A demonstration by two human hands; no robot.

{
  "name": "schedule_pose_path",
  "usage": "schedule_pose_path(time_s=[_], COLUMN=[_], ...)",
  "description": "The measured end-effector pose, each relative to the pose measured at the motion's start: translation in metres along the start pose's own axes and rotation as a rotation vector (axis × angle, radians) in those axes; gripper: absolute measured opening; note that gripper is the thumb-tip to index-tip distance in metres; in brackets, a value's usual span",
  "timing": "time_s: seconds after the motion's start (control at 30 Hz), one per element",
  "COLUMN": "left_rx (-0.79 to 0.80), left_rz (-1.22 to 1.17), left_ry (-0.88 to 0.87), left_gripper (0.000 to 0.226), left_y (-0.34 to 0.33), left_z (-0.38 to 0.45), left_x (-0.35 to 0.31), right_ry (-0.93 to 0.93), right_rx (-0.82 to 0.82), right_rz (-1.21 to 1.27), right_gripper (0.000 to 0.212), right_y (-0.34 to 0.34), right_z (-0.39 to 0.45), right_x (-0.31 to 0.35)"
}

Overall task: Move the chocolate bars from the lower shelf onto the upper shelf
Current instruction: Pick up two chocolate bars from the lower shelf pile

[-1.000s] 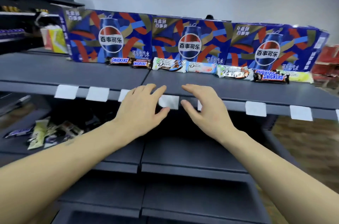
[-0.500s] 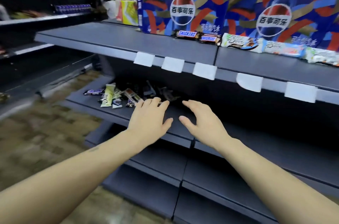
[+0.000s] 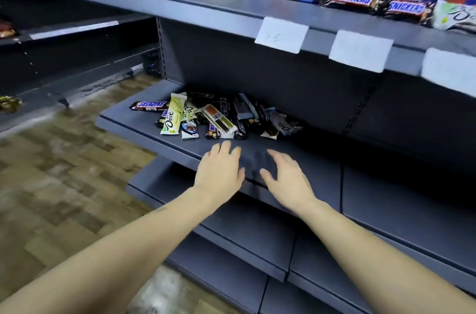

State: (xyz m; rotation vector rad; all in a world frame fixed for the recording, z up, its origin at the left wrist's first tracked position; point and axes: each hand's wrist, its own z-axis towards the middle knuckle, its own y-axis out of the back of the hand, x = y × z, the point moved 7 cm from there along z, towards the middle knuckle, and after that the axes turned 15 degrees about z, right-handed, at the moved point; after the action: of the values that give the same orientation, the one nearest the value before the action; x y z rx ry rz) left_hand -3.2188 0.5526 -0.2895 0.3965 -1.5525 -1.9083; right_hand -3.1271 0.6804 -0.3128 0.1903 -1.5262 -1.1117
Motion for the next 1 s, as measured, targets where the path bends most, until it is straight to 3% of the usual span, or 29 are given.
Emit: schedule_pose_path(time_s=[0.37, 0.53, 0.67, 0.77, 0.9, 1.0], left_rx=[-0.054, -0.045, -0.120, -0.180, -0.233, -0.295], left_rz=[-0.149, -0.153, -0.054, -0.015, -0.197, -0.339], left_ry=[0.037, 0.056, 0.061, -0.008, -0.071, -0.104], left_gripper=[0.048, 0.054, 0.054, 0.062, 0.079, 0.074], left_y=[-0.070, -0.079, -0.065, -0.050, -0.029, -0.012], left_z=[0.080, 0.082, 0.073, 0.064, 0.050, 0.035], left_x=[0.035, 0.033, 0.024, 0.010, 0.002, -0.001], right_ry=[0.075, 0.042, 0.033, -0.125, -0.195, -0.219], right_rx=[-0.129, -0.185, -0.334, -0.413, -0.455, -0.451], right_rz=[0.096, 0.065, 0.194, 0.400, 0.439, 0.404], right_gripper=[0.058, 0.043, 0.027, 0.023, 0.023, 0.025], right_y=[-0.060, -0.058, -0.045, -0.029, -0.014, -0.001], right_z=[0.107, 0.126, 0.112, 0.089, 0.062, 0.040], right_x=[0.010, 0.003, 0.001, -0.008, -0.021, -0.035])
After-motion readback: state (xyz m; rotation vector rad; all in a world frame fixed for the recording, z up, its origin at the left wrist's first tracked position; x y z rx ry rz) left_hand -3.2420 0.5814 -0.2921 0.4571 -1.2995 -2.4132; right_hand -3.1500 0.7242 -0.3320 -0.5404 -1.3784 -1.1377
